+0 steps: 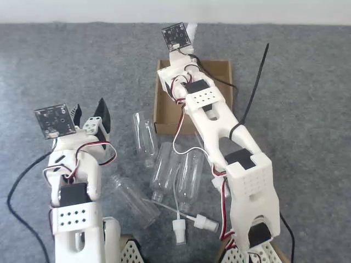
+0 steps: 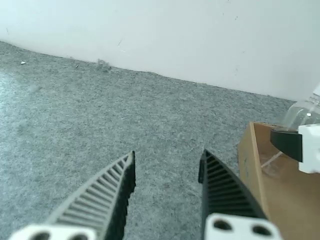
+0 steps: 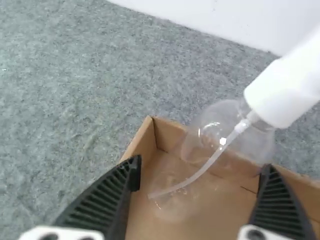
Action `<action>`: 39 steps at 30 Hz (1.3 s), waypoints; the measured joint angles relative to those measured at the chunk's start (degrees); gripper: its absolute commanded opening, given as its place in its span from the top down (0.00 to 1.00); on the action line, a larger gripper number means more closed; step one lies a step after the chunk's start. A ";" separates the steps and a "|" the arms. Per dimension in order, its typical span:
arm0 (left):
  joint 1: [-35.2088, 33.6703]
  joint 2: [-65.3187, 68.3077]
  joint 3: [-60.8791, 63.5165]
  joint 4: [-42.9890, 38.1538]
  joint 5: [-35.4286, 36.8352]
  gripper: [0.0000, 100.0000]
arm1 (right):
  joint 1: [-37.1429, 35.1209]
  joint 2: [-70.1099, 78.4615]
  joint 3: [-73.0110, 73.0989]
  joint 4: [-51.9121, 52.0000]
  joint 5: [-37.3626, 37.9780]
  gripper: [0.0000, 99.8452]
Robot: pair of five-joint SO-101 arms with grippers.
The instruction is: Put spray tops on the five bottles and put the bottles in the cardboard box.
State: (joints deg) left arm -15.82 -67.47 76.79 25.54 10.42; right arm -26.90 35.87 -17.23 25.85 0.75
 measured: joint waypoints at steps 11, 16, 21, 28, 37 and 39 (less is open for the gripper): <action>0.00 0.00 0.00 0.00 0.00 0.81 | 0.09 0.00 0.00 0.00 0.00 0.78; 0.00 0.00 0.00 0.00 0.00 0.81 | 0.18 0.00 0.00 0.00 0.00 0.85; 0.00 0.00 0.00 0.00 0.00 0.81 | -0.09 0.00 0.00 0.00 0.00 0.88; 0.00 0.00 0.00 0.00 -0.18 0.81 | 0.26 0.00 0.00 0.00 0.00 0.89; 0.00 0.00 0.00 0.00 -0.26 0.81 | 0.35 -0.09 2.20 0.00 0.00 0.89; 0.00 0.00 0.00 0.00 -0.26 0.81 | 0.35 -0.09 2.99 0.00 0.00 0.89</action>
State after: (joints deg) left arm -15.82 -67.47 76.79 25.54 10.15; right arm -26.55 35.78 -14.24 25.85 0.75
